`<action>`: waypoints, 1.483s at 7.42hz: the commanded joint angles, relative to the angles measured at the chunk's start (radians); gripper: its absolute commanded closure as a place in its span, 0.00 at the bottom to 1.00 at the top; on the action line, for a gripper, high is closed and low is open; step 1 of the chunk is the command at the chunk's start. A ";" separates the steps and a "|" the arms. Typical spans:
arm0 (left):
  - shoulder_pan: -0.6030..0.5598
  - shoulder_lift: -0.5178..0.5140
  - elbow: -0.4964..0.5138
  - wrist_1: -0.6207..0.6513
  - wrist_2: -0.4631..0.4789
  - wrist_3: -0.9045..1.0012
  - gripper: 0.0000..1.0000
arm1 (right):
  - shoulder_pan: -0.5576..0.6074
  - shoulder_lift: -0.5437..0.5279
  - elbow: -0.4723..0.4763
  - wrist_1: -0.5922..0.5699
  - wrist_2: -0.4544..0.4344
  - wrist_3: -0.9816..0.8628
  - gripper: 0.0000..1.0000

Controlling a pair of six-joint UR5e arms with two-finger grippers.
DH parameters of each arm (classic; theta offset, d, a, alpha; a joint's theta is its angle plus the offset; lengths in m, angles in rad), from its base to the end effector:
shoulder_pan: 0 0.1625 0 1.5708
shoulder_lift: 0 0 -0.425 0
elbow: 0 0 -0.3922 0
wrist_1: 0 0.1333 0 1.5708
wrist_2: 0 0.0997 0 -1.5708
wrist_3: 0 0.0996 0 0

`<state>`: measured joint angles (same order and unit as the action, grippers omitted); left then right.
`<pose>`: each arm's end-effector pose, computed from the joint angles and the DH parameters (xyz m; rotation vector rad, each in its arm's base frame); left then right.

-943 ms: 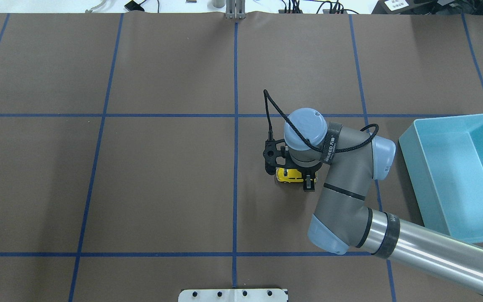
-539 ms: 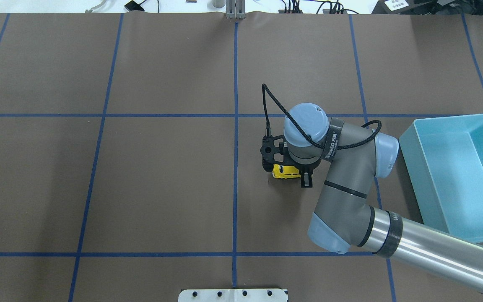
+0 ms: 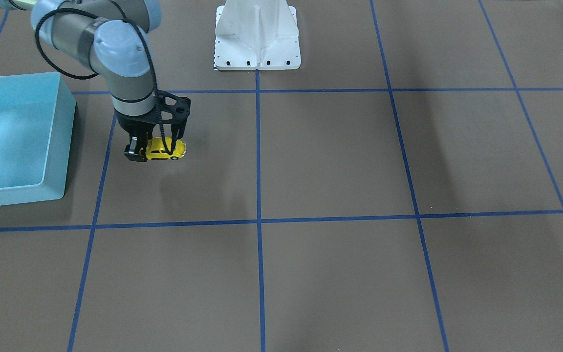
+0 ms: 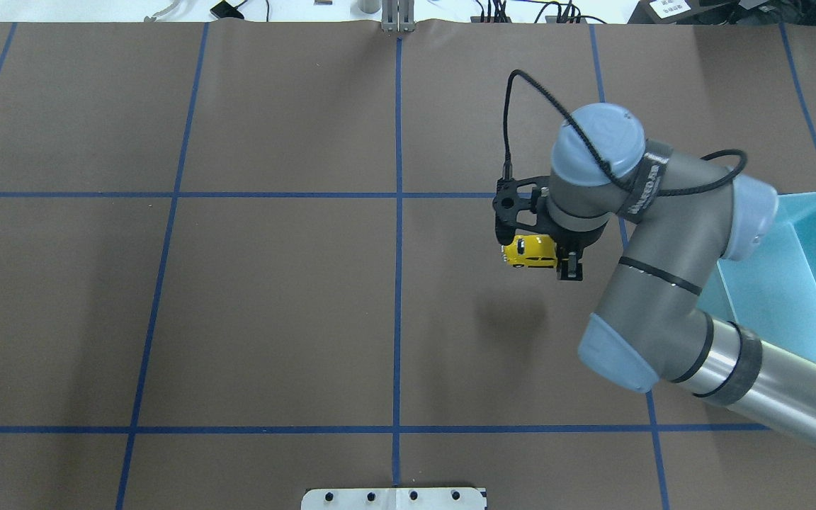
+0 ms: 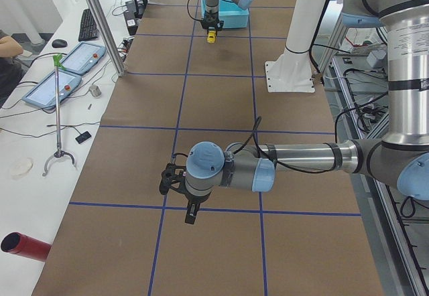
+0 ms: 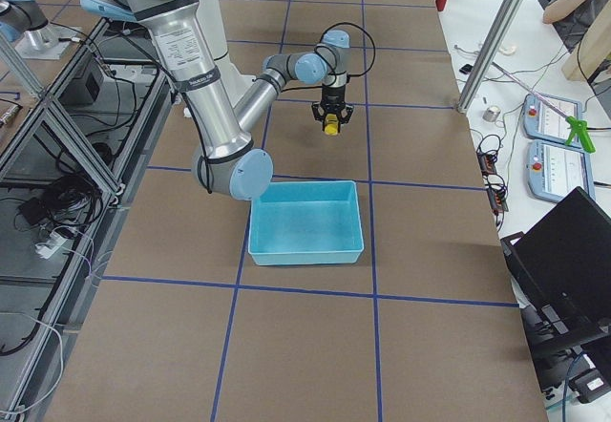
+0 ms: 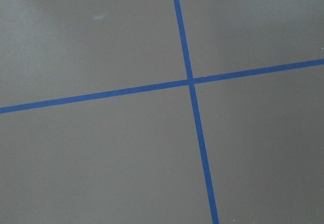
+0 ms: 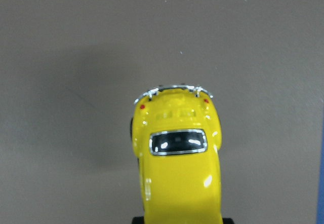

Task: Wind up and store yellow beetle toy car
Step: 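Lift the car with the right gripper and drop it into the light-blue bin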

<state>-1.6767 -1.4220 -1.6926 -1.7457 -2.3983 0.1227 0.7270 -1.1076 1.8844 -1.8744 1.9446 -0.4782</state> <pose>-0.1059 -0.4288 0.6454 0.2327 0.8047 0.0770 -0.3843 -0.4716 0.3049 0.4268 -0.4838 -1.3684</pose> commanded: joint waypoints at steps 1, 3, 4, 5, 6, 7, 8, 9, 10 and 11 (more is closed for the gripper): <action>0.000 0.000 -0.001 0.000 0.001 0.000 0.00 | 0.222 -0.107 0.036 -0.011 0.137 -0.135 1.00; 0.000 0.000 -0.001 0.000 0.001 0.000 0.00 | 0.309 -0.246 0.093 -0.011 0.140 -0.178 1.00; 0.000 0.000 0.001 0.000 0.001 0.000 0.00 | 0.354 -0.311 0.096 -0.012 0.163 -0.180 1.00; 0.000 0.000 0.001 0.000 0.001 0.000 0.00 | 0.397 -0.392 0.094 -0.003 0.201 -0.184 1.00; 0.000 -0.002 -0.001 -0.002 0.001 0.000 0.00 | 0.428 -0.459 0.091 -0.002 0.209 -0.198 1.00; 0.000 0.003 0.002 0.000 0.001 0.000 0.00 | 0.446 -0.521 0.085 -0.003 0.217 -0.188 1.00; 0.000 0.008 0.004 -0.002 0.005 0.000 0.00 | 0.466 -0.555 0.075 -0.002 0.268 -0.181 1.00; 0.000 0.005 0.002 -0.002 0.017 0.000 0.00 | 0.482 -0.560 0.067 -0.002 0.298 -0.180 1.00; -0.001 0.002 0.004 -0.002 0.021 0.000 0.00 | 0.480 -0.566 0.064 -0.002 0.321 -0.142 1.00; 0.000 -0.002 0.002 -0.002 0.057 0.000 0.00 | 0.479 -0.551 0.067 0.000 0.321 -0.090 1.00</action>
<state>-1.6771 -1.4200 -1.6897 -1.7471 -2.3723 0.1227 1.2041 -1.6647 1.9514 -1.8757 2.2515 -0.6222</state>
